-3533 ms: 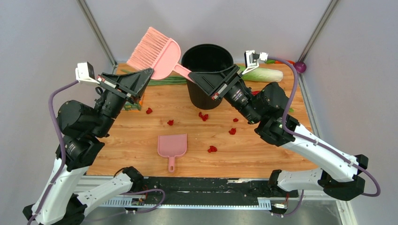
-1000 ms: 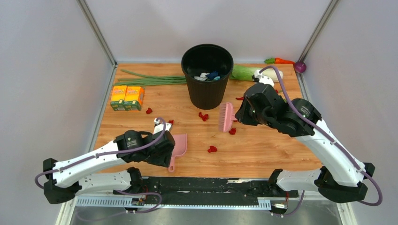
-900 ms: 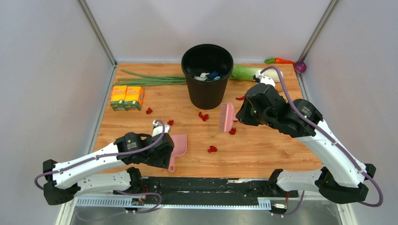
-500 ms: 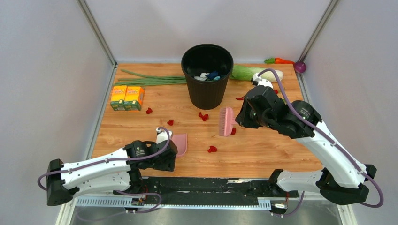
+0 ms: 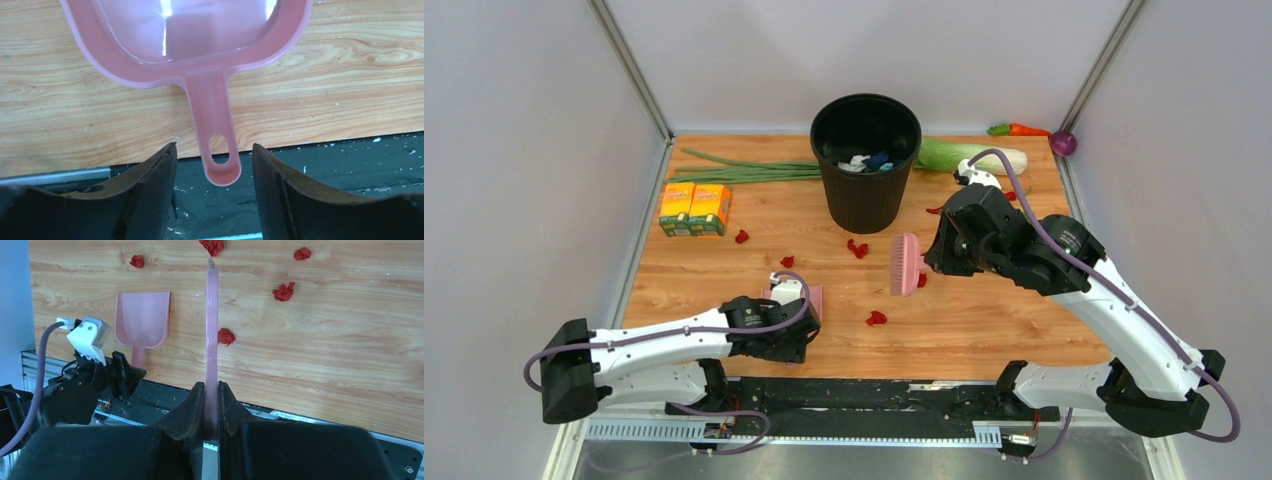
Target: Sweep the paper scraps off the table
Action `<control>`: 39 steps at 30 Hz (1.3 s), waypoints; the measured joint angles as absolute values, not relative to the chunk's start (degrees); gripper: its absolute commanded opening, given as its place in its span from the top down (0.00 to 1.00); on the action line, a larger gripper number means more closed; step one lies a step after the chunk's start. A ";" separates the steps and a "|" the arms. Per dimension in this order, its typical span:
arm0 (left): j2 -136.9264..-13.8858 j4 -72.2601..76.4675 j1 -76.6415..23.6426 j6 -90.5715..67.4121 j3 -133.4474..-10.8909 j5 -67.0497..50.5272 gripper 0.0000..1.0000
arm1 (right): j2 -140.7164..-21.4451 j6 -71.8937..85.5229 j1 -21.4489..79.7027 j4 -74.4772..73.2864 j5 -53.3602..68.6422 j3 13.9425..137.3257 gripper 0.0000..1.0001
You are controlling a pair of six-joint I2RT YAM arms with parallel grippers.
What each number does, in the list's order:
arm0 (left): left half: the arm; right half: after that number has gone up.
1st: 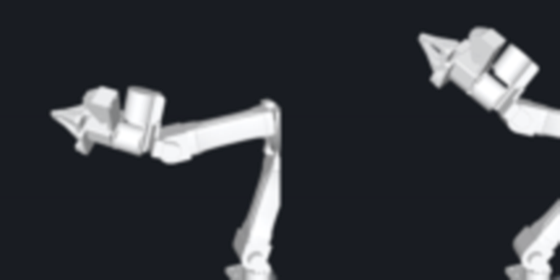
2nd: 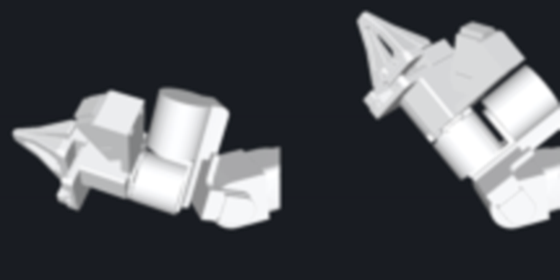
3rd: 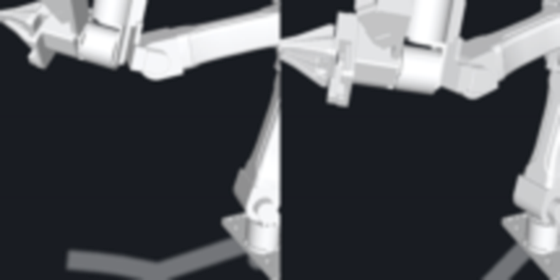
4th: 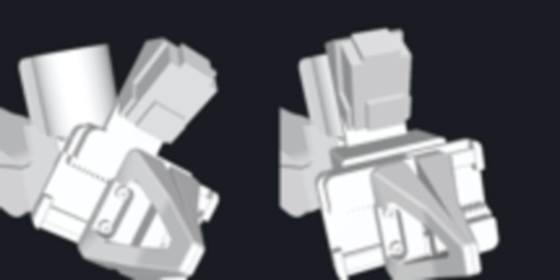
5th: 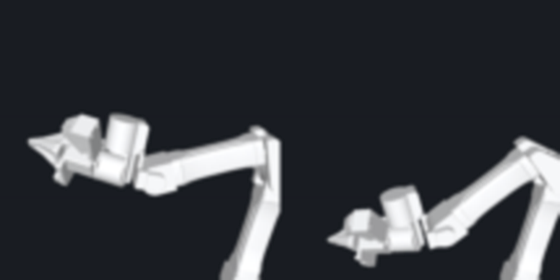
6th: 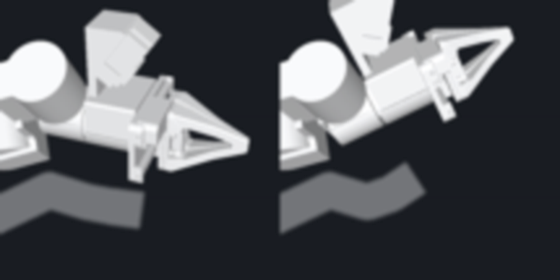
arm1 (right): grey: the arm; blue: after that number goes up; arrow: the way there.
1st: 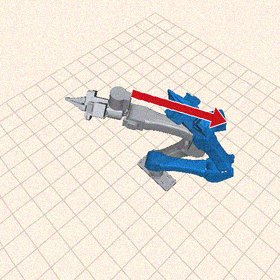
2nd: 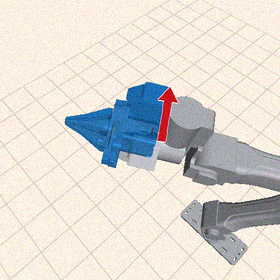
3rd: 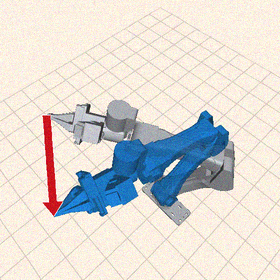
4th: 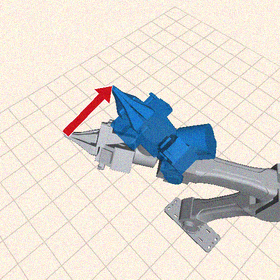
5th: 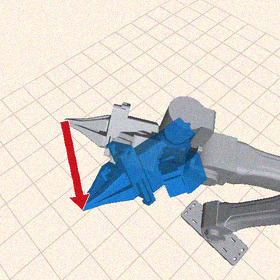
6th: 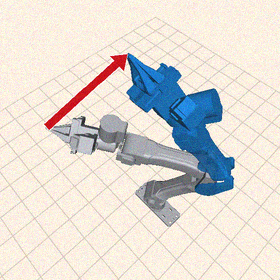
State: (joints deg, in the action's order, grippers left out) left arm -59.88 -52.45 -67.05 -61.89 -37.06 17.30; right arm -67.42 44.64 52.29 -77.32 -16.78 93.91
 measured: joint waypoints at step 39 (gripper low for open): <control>-64.03 -68.95 -67.05 -45.01 -56.12 11.75 1.00 | -67.48 41.32 52.29 -77.32 -13.87 86.30 1.00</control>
State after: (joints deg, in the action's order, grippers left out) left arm -64.03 -68.95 -67.05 -45.01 -56.12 11.75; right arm -67.48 41.32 52.29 -77.32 -13.87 86.30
